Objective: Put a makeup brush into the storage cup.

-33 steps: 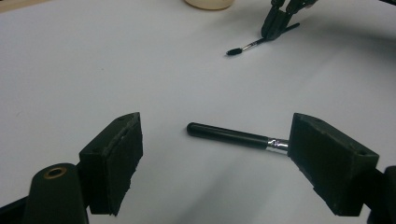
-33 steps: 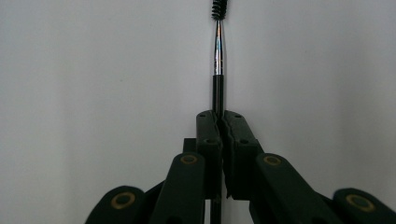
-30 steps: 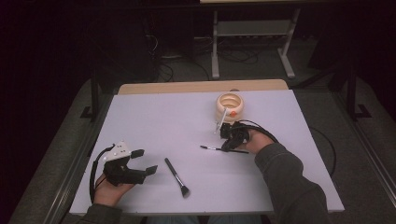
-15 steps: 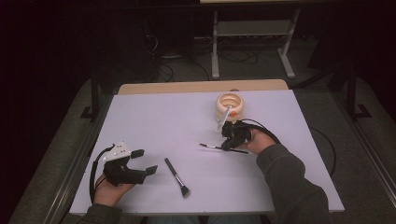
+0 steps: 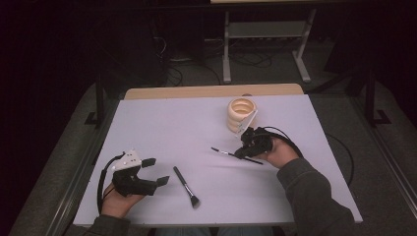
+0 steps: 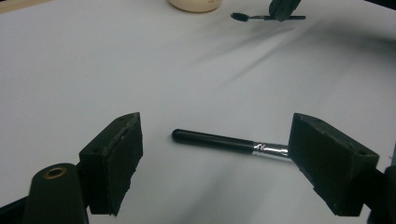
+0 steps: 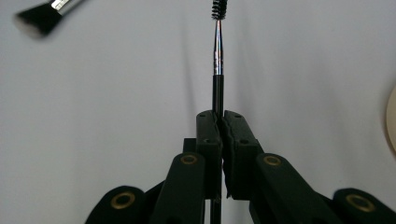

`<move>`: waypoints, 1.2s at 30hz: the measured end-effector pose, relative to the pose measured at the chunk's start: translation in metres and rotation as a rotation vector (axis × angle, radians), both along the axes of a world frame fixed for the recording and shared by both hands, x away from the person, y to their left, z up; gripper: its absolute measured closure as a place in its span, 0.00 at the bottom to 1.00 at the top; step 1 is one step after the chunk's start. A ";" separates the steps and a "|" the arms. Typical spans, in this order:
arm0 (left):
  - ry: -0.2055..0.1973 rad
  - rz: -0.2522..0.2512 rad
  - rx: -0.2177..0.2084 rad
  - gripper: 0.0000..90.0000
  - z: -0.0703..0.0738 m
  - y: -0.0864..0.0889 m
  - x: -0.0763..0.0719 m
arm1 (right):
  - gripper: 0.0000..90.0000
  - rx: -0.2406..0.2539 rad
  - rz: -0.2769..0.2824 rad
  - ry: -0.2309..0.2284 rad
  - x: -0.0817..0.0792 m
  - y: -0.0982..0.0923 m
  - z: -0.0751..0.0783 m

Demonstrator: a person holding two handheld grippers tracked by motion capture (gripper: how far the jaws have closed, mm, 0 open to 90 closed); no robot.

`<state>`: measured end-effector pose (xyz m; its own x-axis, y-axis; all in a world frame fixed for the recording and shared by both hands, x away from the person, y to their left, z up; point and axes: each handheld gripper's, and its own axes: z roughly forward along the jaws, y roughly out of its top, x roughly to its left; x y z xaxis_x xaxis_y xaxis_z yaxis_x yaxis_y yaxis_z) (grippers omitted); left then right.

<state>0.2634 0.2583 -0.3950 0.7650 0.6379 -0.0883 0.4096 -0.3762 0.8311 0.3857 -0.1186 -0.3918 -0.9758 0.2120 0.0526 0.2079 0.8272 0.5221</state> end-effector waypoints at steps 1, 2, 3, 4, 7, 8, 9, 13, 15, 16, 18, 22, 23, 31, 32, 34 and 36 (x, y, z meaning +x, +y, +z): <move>0.000 0.000 0.000 0.20 0.000 0.000 0.000 | 0.94 0.014 0.005 -0.004 -0.002 0.000 0.001; 0.000 -0.005 -0.003 0.20 0.001 -0.001 0.000 | 0.94 0.025 0.006 -0.001 -0.004 0.000 0.003; 0.001 -0.010 -0.010 0.20 0.002 -0.003 0.000 | 0.94 0.025 0.006 -0.001 -0.004 0.000 0.003; 0.000 -0.017 -0.012 0.20 0.003 -0.004 0.000 | 0.94 0.034 0.004 -0.002 -0.007 0.000 0.005; 0.004 -0.039 -0.041 0.20 0.006 -0.010 0.003 | 0.94 0.083 0.010 -0.011 -0.016 0.000 0.010; 0.004 -0.039 -0.041 0.20 0.006 -0.010 0.003 | 0.94 0.101 0.013 -0.013 -0.019 0.000 0.011; 0.009 -0.069 -0.041 0.20 0.009 -0.016 0.005 | 0.94 0.116 0.021 -0.023 -0.025 0.001 0.012; 0.025 -0.103 -0.042 0.22 0.010 -0.029 0.006 | 0.94 0.146 0.038 -0.027 -0.031 0.003 0.013; 0.026 -0.128 -0.033 0.24 0.010 -0.038 0.008 | 0.94 0.173 0.052 -0.034 -0.038 0.005 0.015; 0.026 -0.141 -0.029 0.25 0.010 -0.043 0.010 | 0.94 0.178 0.053 -0.034 -0.040 0.006 0.016; 0.039 -0.165 -0.020 0.26 0.010 -0.053 0.015 | 0.94 0.196 0.060 -0.039 -0.044 0.007 0.019; 0.047 -0.198 -0.017 0.28 0.010 -0.066 0.019 | 0.94 0.250 0.075 -0.050 -0.051 0.008 0.023; 0.047 -0.214 -0.014 0.30 0.011 -0.072 0.020 | 0.94 0.277 0.088 -0.056 -0.056 0.010 0.026; 0.065 -0.306 -0.051 0.46 0.017 -0.089 0.023 | 0.94 0.320 0.114 -0.050 -0.068 0.015 0.025; 0.077 -0.320 -0.055 0.50 0.017 -0.091 0.024 | 0.94 0.333 0.115 -0.044 -0.071 0.017 0.024; 0.077 -0.320 -0.055 0.52 0.017 -0.091 0.024 | 0.94 0.339 0.116 -0.039 -0.072 0.017 0.023; 0.092 -0.329 -0.072 0.58 0.016 -0.095 0.025 | 0.94 0.340 0.120 -0.040 -0.074 0.018 0.020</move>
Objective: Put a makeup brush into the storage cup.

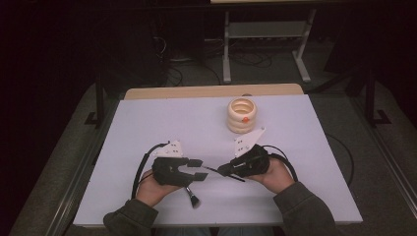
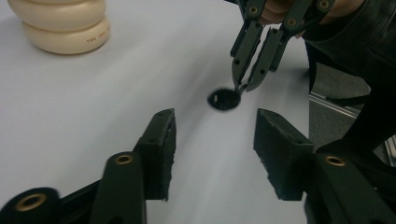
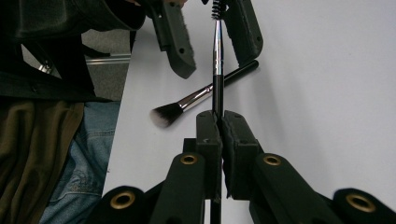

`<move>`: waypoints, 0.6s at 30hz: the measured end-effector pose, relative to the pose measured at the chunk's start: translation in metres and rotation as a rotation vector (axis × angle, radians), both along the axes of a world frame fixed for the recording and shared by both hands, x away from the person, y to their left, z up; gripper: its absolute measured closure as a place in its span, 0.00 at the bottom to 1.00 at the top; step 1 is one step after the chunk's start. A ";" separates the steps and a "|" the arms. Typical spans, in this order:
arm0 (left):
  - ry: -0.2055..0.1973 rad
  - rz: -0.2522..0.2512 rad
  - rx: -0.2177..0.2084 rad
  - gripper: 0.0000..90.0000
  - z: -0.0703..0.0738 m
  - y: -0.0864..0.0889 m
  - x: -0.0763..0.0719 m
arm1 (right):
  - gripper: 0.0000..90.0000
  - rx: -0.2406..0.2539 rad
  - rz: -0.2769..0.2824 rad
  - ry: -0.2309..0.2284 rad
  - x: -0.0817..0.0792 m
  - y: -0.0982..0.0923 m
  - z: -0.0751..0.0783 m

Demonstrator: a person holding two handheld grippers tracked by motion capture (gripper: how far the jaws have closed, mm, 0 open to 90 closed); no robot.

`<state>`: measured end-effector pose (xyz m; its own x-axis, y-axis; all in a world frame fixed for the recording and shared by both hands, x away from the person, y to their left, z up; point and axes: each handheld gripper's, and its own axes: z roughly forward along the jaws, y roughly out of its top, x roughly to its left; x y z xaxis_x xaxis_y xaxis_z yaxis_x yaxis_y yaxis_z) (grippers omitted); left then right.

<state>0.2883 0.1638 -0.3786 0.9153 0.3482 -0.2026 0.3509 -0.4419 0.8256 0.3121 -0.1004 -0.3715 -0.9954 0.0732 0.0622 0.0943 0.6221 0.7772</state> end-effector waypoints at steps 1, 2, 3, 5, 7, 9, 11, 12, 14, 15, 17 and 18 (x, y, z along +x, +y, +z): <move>0.007 -0.011 -0.004 0.60 0.000 0.000 0.001 | 0.94 0.005 0.002 0.005 0.000 0.000 -0.001; 0.017 -0.010 -0.011 0.62 0.000 -0.001 0.001 | 0.94 0.013 0.001 0.015 0.000 0.000 -0.003; 0.019 -0.011 -0.009 0.65 -0.001 -0.002 0.001 | 0.94 0.017 0.006 0.013 0.000 0.000 -0.005; 0.028 -0.019 -0.005 0.69 -0.001 -0.002 0.002 | 0.94 0.033 0.010 0.017 -0.001 0.001 -0.007; 0.039 -0.027 -0.015 0.73 -0.002 -0.003 0.002 | 0.94 0.034 0.015 0.018 -0.001 0.002 -0.009; 0.037 -0.040 -0.016 0.75 -0.002 -0.003 0.002 | 0.94 0.028 0.013 0.020 -0.001 0.003 -0.012; 0.044 -0.047 -0.018 0.79 -0.002 -0.003 0.002 | 0.94 0.031 0.013 0.023 -0.002 0.003 -0.014; 0.049 -0.046 -0.019 0.80 -0.002 -0.004 0.002 | 0.94 0.031 0.015 0.023 -0.001 0.003 -0.015; 0.054 -0.052 -0.013 0.85 -0.002 -0.004 0.002 | 0.94 0.038 0.018 0.021 -0.002 0.004 -0.014; 0.065 -0.060 -0.022 0.87 -0.002 -0.003 0.003 | 0.94 0.038 0.018 0.017 -0.002 0.004 -0.014; 0.082 -0.071 -0.042 0.90 -0.002 -0.003 0.004 | 0.94 0.034 0.024 0.007 -0.003 0.006 -0.014; 0.090 -0.082 -0.044 0.92 -0.002 -0.002 0.005 | 0.94 0.033 0.028 0.001 -0.003 0.006 -0.014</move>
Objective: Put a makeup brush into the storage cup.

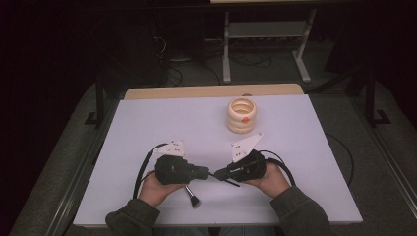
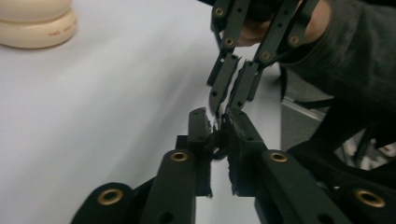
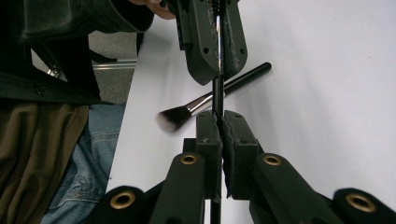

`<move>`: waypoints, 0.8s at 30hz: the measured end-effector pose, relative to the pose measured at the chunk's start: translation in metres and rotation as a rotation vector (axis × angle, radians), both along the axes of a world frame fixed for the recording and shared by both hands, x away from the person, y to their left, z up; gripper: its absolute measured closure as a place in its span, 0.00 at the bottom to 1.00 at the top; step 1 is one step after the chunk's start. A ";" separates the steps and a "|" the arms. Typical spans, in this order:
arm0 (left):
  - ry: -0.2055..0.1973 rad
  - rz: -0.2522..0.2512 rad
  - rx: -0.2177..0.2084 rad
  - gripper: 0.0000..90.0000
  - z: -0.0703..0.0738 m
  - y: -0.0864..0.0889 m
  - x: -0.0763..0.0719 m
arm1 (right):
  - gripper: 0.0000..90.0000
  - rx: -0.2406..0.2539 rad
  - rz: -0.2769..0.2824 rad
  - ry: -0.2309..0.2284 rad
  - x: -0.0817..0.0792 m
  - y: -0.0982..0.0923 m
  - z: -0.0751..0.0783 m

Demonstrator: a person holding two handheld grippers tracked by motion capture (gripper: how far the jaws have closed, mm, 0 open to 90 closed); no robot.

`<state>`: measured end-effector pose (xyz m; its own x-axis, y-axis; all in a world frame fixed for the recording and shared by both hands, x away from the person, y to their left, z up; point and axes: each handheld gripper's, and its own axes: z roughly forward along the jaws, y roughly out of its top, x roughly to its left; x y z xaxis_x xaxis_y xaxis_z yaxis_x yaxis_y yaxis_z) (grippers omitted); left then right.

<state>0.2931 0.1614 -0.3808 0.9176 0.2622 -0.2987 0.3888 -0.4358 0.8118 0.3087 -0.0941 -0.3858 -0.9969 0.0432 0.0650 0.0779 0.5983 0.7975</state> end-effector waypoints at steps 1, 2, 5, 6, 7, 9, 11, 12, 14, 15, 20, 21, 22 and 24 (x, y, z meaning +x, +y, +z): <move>0.002 -0.003 -0.001 0.93 0.000 0.000 0.000 | 0.94 -0.003 0.004 -0.004 0.000 0.001 0.000; 0.002 -0.003 -0.001 0.94 0.000 0.000 0.000 | 0.94 -0.003 0.004 -0.004 0.000 0.001 0.000; -0.006 -0.014 0.021 0.95 0.001 0.000 0.000 | 0.93 -0.021 0.002 -0.022 -0.003 0.004 -0.001; -0.007 -0.008 0.028 0.95 0.001 0.000 -0.001 | 0.89 -0.028 0.000 -0.031 -0.002 0.005 -0.001; -0.011 0.002 0.034 0.95 0.002 -0.001 -0.002 | 0.89 -0.028 0.000 -0.031 -0.002 0.005 -0.001; -0.029 0.008 0.065 0.95 0.005 -0.001 -0.002 | 0.80 -0.054 -0.032 -0.035 -0.003 0.007 0.000; -0.041 0.011 0.077 0.95 0.007 -0.002 -0.002 | 0.80 -0.077 -0.034 -0.062 -0.005 0.010 0.003; -0.036 0.014 0.084 0.95 0.009 -0.002 -0.003 | 0.80 -0.102 -0.037 -0.089 -0.006 0.013 0.004; -0.056 0.012 0.106 0.95 0.011 -0.004 -0.002 | 0.80 -0.144 -0.046 -0.114 -0.008 0.019 0.006; -0.060 0.010 0.116 0.95 0.011 -0.005 -0.002 | 0.80 -0.149 -0.045 -0.121 -0.009 0.021 0.006; -0.063 0.005 0.108 0.95 0.013 -0.006 -0.005 | 0.92 -0.138 -0.026 -0.110 -0.009 0.029 0.008; -0.064 0.002 0.111 0.95 0.014 -0.006 -0.005 | 0.93 -0.133 -0.024 -0.110 -0.009 0.029 0.008; -0.070 0.000 0.113 0.95 0.014 -0.006 -0.006 | 0.93 -0.130 -0.019 -0.111 -0.009 0.029 0.008; -0.076 -0.001 0.112 0.93 0.014 -0.006 -0.006 | 0.94 -0.113 -0.010 -0.087 -0.007 0.028 0.008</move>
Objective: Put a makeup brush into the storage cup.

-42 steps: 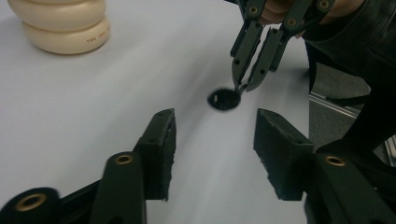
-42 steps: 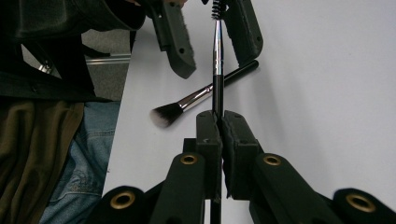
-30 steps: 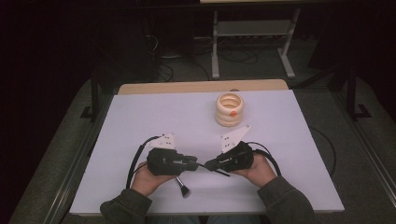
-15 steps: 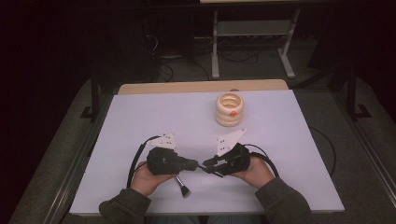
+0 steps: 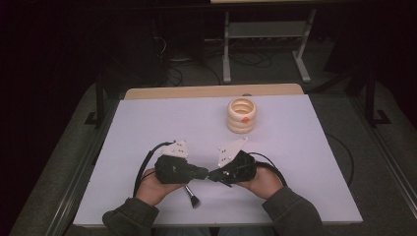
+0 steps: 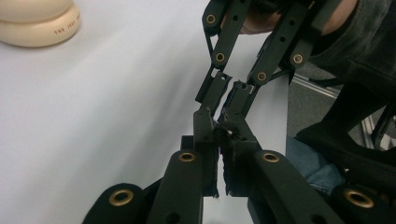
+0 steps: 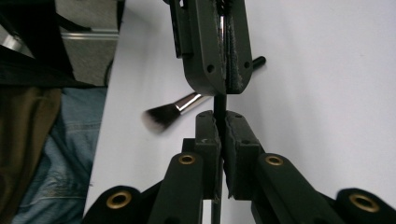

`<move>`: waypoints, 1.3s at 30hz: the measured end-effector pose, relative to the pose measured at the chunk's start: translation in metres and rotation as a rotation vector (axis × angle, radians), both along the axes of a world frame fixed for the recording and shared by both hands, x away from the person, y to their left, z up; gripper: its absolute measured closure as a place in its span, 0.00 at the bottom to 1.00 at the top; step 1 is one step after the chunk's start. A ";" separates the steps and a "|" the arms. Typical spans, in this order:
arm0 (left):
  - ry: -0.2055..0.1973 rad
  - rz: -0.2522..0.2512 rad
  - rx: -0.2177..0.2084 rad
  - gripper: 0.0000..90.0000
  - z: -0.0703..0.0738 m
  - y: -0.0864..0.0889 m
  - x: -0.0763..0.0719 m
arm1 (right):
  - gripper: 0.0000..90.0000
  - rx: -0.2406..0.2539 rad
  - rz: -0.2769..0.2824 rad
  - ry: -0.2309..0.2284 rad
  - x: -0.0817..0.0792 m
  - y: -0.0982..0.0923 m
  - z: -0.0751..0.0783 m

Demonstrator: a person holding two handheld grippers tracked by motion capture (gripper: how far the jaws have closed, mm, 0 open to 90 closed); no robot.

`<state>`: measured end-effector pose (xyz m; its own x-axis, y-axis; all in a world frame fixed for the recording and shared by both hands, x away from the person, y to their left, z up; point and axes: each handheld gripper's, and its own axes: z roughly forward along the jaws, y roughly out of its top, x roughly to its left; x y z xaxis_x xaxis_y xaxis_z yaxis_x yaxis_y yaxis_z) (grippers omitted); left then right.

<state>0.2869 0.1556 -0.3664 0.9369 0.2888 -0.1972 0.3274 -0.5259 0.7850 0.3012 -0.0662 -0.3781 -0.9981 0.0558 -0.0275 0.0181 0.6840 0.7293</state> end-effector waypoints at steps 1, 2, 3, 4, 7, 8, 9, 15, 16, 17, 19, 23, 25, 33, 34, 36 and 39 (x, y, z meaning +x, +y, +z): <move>-0.001 0.012 -0.011 0.93 0.001 0.001 -0.001 | 0.94 0.000 0.000 0.000 0.000 0.000 0.000; 0.007 0.014 -0.018 0.82 0.002 0.002 -0.001 | 0.94 0.002 -0.001 0.011 0.002 -0.001 -0.001; -0.001 0.021 -0.019 0.73 0.002 0.002 -0.002 | 0.94 0.009 -0.004 0.023 0.004 -0.003 -0.002; -0.001 0.032 -0.020 0.70 0.002 0.003 -0.002 | 0.94 0.009 -0.013 0.030 0.005 -0.006 -0.002; -0.009 0.045 -0.022 0.66 0.003 0.008 -0.002 | 0.94 0.020 -0.037 0.056 0.008 -0.013 -0.004; -0.006 0.055 -0.033 0.65 0.003 0.011 -0.002 | 0.94 0.026 -0.048 0.068 0.010 -0.017 -0.004; -0.004 0.063 -0.033 0.64 0.003 0.015 -0.003 | 0.94 0.032 -0.058 0.077 0.011 -0.019 -0.004; -0.006 0.103 -0.034 0.61 0.000 0.027 -0.005 | 0.94 0.074 -0.122 0.127 0.018 -0.034 -0.001; -0.006 0.103 -0.034 0.59 0.000 0.027 -0.005 | 0.94 0.074 -0.122 0.127 0.018 -0.034 -0.001; -0.009 0.113 -0.034 0.59 -0.001 0.029 -0.005 | 0.94 0.079 -0.134 0.137 0.019 -0.037 0.000; -0.015 0.130 -0.039 0.57 -0.004 0.034 -0.007 | 0.94 0.098 -0.155 0.155 0.023 -0.041 0.000; -0.016 0.158 -0.035 0.55 -0.010 0.042 -0.010 | 0.94 0.130 -0.190 0.174 0.030 -0.048 0.001; -0.016 0.164 -0.034 0.54 -0.012 0.045 -0.011 | 0.94 0.142 -0.206 0.184 0.034 -0.051 0.001; -0.033 0.209 -0.021 0.51 -0.019 0.055 -0.015 | 0.94 0.159 -0.267 0.197 0.049 -0.060 0.012; -0.040 0.213 -0.020 0.51 -0.019 0.056 -0.016 | 0.94 0.159 -0.273 0.198 0.050 -0.061 0.014; -0.049 0.219 -0.016 0.50 -0.020 0.057 -0.016 | 0.94 0.163 -0.282 0.189 0.055 -0.064 0.018; -0.047 0.221 -0.009 0.50 -0.022 0.060 -0.016 | 0.94 0.173 -0.295 0.188 0.060 -0.067 0.023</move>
